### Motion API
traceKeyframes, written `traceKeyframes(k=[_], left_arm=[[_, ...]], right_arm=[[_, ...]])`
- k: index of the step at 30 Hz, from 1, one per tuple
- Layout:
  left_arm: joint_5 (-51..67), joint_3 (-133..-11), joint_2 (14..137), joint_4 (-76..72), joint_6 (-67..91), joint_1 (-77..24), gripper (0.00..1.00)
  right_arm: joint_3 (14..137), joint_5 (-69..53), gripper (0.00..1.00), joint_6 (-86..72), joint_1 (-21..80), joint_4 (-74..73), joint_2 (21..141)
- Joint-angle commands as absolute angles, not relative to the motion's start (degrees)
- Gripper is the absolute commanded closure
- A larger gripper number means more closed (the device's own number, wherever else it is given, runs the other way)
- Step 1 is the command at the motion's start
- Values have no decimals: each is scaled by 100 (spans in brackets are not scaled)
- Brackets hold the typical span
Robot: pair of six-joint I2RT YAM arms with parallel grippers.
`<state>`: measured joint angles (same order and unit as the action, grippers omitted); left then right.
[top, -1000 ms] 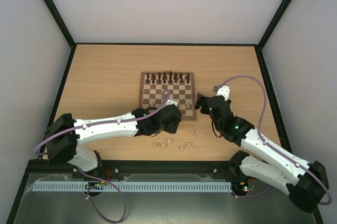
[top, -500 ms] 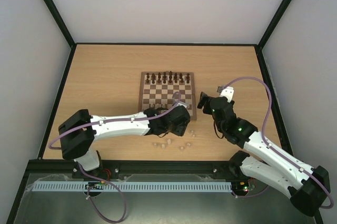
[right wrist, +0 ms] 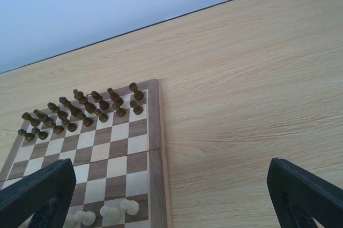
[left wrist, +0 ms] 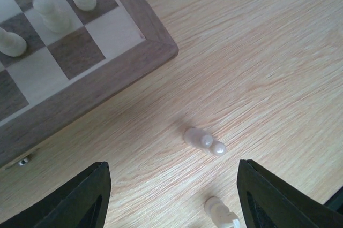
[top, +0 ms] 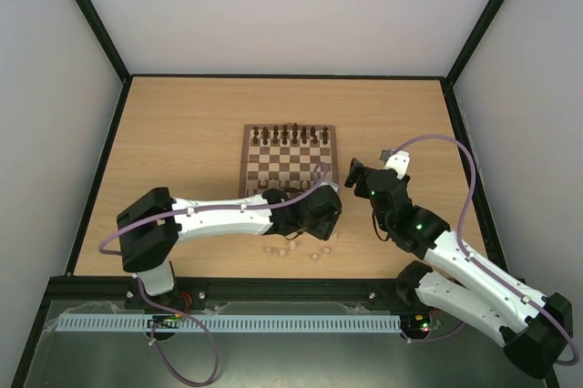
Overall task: Set up the chess pieces on the board
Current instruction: Move the chess piece to the center of the board.
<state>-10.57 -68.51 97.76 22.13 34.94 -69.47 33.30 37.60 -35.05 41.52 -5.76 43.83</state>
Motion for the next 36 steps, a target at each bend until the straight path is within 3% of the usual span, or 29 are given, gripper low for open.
traceKeyframes(k=[1,15,31,36], left_arm=[[-962,-7088,10105,2324,3414,-7013,33],[-903,-7468,10747,2353,3373,-7082,35],[-1068,-7637,11137,2549,3388,-7084,62],[-1022,-7695,11212,2542,3379,-7083,64]], right_arm=[[3355,3971,1,-3594,4132,-654,4348],[3371,3902,1,-3581,4139,-625,4421],[3385,3838,1,-3559,4136,-611,4500],[3382,3836,1,-3560,4132,-598,4500]])
